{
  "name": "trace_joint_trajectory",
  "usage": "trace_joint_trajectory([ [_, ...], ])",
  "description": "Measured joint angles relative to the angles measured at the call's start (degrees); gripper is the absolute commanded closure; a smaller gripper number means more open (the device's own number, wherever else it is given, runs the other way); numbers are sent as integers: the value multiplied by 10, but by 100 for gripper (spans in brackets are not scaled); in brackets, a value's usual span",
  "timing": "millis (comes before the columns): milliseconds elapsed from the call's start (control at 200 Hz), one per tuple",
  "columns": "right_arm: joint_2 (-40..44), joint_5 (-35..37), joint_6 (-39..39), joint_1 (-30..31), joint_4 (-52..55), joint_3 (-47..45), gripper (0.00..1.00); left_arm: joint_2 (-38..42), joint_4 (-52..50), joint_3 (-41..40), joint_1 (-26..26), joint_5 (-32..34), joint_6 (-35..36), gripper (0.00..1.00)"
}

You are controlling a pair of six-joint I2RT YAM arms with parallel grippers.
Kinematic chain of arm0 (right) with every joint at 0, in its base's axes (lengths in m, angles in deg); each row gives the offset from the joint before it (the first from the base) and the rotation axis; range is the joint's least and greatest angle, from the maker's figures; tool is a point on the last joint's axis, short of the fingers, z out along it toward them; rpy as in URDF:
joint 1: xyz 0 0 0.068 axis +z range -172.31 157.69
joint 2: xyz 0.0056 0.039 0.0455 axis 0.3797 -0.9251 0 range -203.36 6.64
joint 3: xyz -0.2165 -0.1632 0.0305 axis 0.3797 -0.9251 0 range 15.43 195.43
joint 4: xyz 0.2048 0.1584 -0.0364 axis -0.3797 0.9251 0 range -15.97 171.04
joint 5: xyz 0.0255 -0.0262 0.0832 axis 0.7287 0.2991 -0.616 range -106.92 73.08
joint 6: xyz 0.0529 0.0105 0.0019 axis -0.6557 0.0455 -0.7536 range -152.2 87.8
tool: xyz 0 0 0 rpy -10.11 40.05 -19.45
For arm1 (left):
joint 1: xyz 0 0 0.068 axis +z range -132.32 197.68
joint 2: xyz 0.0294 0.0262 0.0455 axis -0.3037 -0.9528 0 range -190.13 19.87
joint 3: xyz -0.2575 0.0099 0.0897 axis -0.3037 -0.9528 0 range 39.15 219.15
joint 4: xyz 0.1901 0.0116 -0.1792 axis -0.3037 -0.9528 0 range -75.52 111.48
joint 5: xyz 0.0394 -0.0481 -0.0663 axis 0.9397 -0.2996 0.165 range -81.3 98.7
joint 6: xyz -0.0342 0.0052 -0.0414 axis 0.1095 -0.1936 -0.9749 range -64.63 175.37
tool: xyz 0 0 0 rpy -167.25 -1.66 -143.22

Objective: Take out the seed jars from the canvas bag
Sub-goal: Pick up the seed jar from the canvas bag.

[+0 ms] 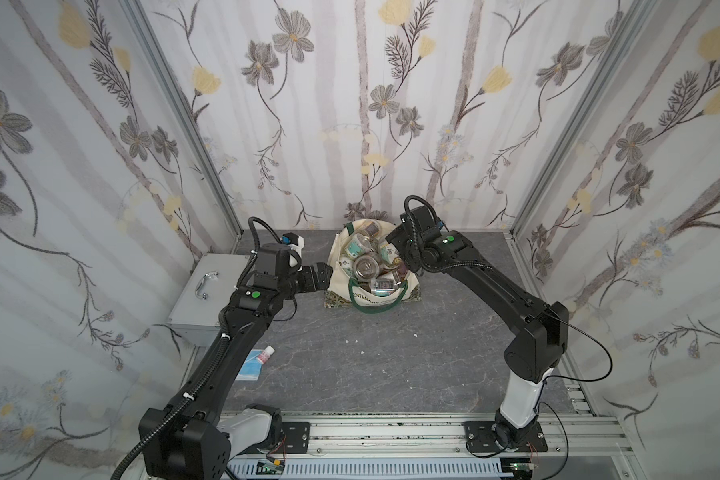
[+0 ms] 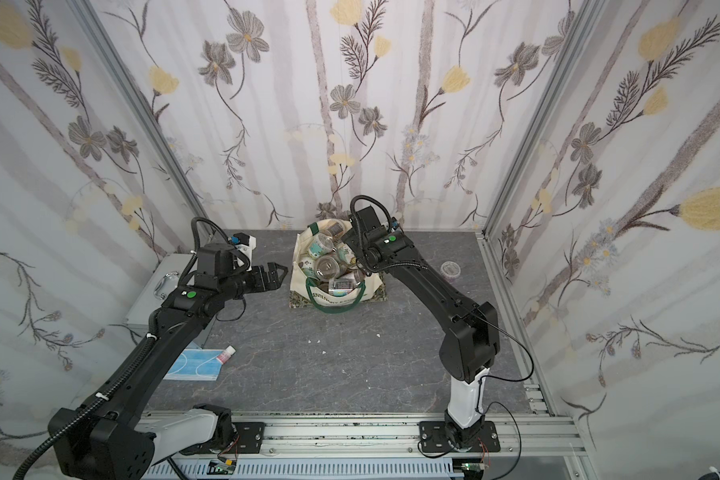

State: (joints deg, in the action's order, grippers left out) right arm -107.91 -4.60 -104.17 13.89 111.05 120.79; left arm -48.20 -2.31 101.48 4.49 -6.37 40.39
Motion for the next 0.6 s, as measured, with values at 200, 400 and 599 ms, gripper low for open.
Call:
trace_joint_trajectory([
  [200, 35, 37, 84, 24, -43, 0, 20, -2, 1, -1, 0, -2, 0, 0],
  [400, 72, 100, 187, 52, -73, -9, 20, -2, 5, -3, 0, -10, -1, 0],
  [599, 154, 183, 301, 63, -130, -109, 19, -2, 10, -5, 0, -14, -2, 0],
])
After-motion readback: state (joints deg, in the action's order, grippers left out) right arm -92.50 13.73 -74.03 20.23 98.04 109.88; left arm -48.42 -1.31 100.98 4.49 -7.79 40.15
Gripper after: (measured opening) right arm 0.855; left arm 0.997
